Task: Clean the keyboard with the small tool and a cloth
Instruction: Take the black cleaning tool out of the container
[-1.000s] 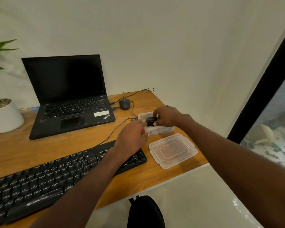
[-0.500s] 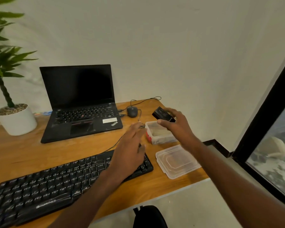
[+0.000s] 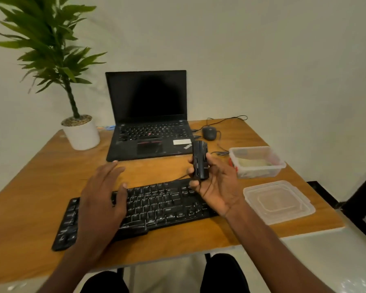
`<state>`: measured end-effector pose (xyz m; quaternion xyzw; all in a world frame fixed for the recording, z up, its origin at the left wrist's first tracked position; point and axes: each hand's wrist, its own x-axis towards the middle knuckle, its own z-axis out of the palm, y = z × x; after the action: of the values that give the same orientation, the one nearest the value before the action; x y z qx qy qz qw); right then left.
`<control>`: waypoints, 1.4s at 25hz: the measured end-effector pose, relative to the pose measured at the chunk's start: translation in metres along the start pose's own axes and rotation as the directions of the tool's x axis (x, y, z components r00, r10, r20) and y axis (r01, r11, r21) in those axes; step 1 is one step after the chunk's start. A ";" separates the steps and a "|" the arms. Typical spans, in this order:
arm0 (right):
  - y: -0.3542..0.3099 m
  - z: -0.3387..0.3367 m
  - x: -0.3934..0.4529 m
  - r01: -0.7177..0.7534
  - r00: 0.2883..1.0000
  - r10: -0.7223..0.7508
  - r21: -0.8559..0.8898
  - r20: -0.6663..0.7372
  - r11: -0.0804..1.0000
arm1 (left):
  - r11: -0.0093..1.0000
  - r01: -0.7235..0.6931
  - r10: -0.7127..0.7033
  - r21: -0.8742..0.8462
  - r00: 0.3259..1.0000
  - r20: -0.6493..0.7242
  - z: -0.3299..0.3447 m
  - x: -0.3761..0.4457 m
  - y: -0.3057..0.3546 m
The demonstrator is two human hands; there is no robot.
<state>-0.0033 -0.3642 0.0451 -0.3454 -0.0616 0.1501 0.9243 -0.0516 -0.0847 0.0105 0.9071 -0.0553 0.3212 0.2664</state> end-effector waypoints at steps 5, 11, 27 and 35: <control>0.034 0.030 0.009 0.065 0.994 -0.082 -0.216 -0.074 0.974 | 0.975 0.203 -0.211 -0.092 0.973 -0.097 -0.036 -0.014 -0.043; 0.069 0.063 0.015 0.059 0.993 -0.083 -0.260 -0.083 0.964 | 0.810 0.455 -0.482 -0.371 0.876 0.023 -0.066 -0.021 -0.086; 0.094 0.097 0.031 -0.032 0.979 -0.104 -0.637 -0.175 0.770 | 0.788 0.450 -0.394 -0.420 0.893 0.219 -0.063 -0.019 -0.109; 0.130 0.109 0.041 0.002 0.973 -0.212 -0.921 -0.087 0.390 | 0.869 0.481 -0.192 -0.111 0.537 0.821 -0.100 -0.008 -0.130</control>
<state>-0.0188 -0.1906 0.0424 -0.8035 -0.0675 -0.0022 0.5914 -0.0778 0.0775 0.0126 0.8893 -0.0401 -0.1833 0.4171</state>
